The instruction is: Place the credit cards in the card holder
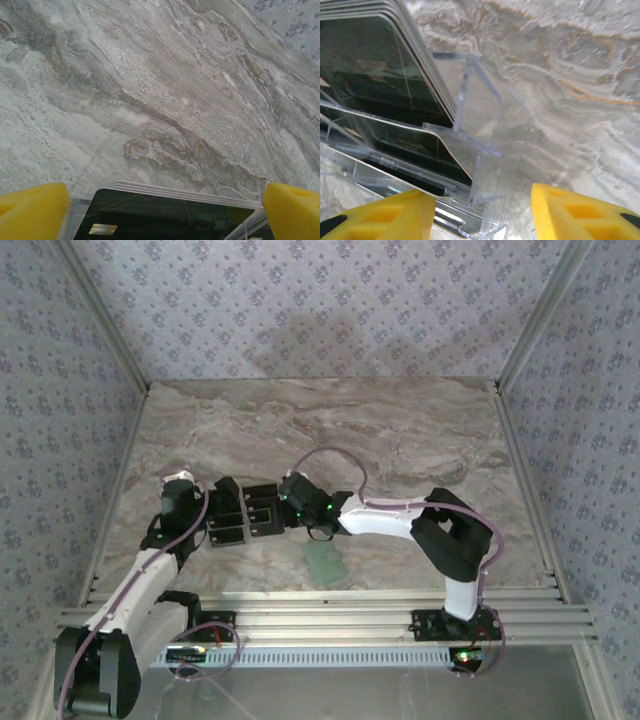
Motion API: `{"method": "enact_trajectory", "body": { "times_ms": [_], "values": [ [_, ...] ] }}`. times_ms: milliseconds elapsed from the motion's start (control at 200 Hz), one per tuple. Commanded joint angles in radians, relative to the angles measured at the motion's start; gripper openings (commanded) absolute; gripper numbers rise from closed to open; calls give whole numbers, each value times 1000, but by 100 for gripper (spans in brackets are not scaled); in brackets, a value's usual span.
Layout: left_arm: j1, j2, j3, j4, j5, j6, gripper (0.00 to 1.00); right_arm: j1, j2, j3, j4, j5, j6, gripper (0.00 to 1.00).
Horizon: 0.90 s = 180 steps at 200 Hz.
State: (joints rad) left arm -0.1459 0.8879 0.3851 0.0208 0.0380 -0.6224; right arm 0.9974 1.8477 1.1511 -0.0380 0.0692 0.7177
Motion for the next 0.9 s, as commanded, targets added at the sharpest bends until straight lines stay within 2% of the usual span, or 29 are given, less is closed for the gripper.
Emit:
{"method": "enact_trajectory", "body": {
  "times_ms": [0,435,894],
  "values": [
    [2,27,9,62,32,-10,100,-29,-10,29,-28,41,-11,55],
    [-41,192,83,153,49,-19,100,-114,-7,21,-39,57,-26,54],
    [-178,440,237,237,13,-20,100,-177,-33,-12,-47,73,-28,54]
  ]
}}
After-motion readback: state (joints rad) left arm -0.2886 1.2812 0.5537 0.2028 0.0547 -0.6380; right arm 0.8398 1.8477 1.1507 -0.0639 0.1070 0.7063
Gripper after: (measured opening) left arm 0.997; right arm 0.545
